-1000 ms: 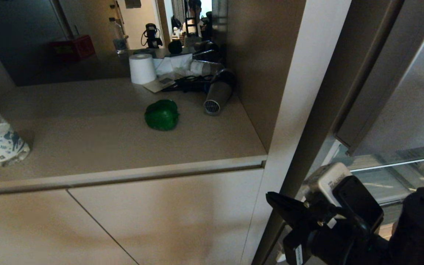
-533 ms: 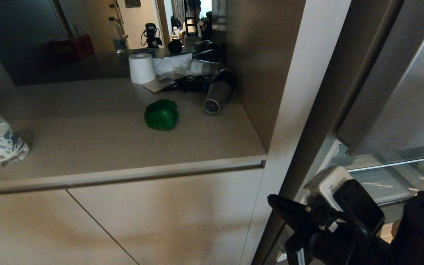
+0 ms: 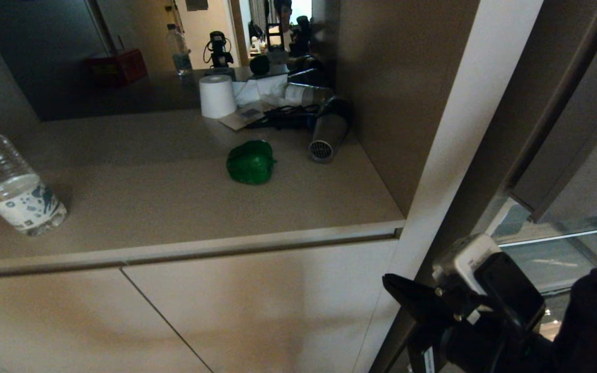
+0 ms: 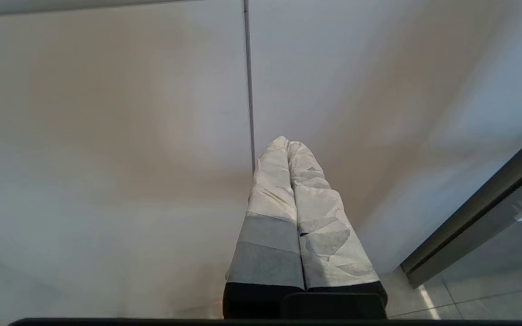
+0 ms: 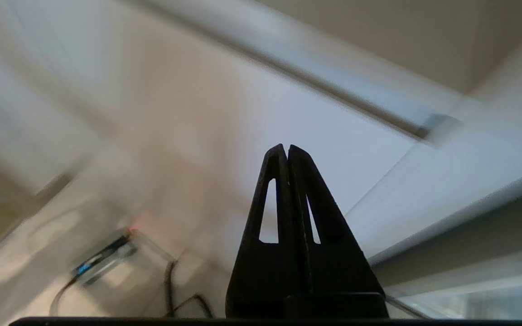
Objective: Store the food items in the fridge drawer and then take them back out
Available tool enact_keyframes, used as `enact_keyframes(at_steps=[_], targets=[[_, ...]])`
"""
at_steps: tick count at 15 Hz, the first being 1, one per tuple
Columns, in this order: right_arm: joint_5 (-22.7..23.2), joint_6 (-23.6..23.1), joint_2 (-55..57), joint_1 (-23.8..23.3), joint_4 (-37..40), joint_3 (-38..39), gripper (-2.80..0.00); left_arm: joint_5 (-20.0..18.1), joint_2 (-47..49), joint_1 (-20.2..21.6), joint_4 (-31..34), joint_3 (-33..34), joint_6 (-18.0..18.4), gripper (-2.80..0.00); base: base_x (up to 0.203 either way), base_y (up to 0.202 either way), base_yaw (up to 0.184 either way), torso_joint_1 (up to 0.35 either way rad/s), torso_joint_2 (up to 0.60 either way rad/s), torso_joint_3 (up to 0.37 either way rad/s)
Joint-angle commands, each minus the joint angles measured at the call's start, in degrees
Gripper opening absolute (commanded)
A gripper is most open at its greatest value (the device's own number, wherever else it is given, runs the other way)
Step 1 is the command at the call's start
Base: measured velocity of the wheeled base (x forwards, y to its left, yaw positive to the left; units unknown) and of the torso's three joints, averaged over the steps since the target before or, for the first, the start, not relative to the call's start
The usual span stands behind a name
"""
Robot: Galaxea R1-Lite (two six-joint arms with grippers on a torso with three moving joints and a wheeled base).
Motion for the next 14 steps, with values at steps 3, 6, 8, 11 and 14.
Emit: enact_keyframes(at_steps=[3, 6, 8, 11, 14], targets=[[0.10, 0.08, -0.28, 0.18, -0.26, -0.03, -2.80, 0.01, 0.01, -0.02, 0.02, 0.00, -0.01, -2.80, 0.000, 0.000, 0.000, 0.000, 0.00, 0.000], [0.01, 0.11, -0.28, 0.18, -0.26, 0.06, -2.80, 0.01, 0.01, -0.02, 0.02, 0.00, -0.01, -2.80, 0.000, 0.000, 0.000, 0.000, 0.00, 0.000], [0.01, 0.00, -0.37, 0.18, -0.28, 0.41, -2.80, 0.01, 0.01, -0.02, 0.02, 0.00, -0.01, -2.80, 0.000, 0.000, 0.000, 0.000, 0.00, 0.000], [0.01, -0.09, -0.28, 0.18, -0.26, 0.41, -2.80, 0.01, 0.01, -0.02, 0.02, 0.00, -0.01, -2.80, 0.001, -0.004, 0.024, -0.002, 0.00, 0.001], [0.01, -0.27, -0.28, 0.18, -0.35, 0.50, -2.80, 0.01, 0.01, -0.02, 0.02, 0.00, -0.01, -2.80, 0.002, -0.006, 0.159, 0.001, 0.00, 0.006]])
